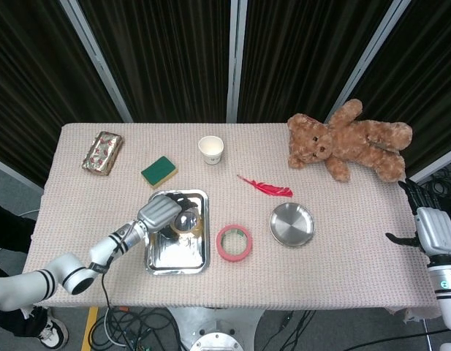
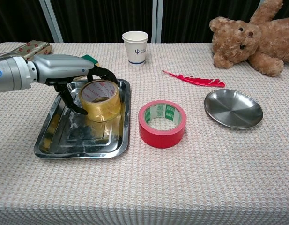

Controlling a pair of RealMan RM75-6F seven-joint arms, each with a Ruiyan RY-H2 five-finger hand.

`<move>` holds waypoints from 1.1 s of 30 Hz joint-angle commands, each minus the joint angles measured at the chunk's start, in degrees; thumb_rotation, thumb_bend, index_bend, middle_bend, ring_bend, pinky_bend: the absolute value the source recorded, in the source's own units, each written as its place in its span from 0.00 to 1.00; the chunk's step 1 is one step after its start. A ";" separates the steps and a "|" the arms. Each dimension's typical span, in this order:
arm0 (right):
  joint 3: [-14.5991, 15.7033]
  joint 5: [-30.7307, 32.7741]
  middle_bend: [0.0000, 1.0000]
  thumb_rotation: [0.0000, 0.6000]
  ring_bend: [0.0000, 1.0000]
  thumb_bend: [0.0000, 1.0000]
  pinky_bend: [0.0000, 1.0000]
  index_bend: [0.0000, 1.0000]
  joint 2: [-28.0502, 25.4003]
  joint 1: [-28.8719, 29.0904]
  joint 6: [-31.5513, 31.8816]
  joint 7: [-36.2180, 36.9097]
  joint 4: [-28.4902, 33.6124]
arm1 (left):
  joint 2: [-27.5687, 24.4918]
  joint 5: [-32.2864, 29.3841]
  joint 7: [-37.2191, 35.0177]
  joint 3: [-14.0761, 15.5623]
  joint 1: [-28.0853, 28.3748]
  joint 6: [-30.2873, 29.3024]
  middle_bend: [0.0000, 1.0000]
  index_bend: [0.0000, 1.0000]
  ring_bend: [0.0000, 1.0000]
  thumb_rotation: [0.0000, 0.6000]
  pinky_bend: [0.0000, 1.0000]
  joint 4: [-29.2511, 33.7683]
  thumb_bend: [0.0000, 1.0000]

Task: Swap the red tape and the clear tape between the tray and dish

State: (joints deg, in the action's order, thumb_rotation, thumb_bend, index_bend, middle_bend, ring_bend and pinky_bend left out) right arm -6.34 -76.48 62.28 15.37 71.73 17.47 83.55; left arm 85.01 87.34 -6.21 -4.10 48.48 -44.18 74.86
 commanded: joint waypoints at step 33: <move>-1.57 1.02 0.00 1.00 0.00 0.00 0.00 0.00 0.81 -3.81 0.46 6.41 -4.84 | 20.24 -0.90 -15.59 -4.97 18.29 6.70 0.16 0.06 0.14 1.00 0.29 -29.79 0.21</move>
State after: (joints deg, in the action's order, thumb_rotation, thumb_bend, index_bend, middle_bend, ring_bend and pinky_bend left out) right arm -7.88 -75.43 63.01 11.58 72.24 23.81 78.80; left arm 104.70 86.19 -21.25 -9.45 66.68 -36.84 45.68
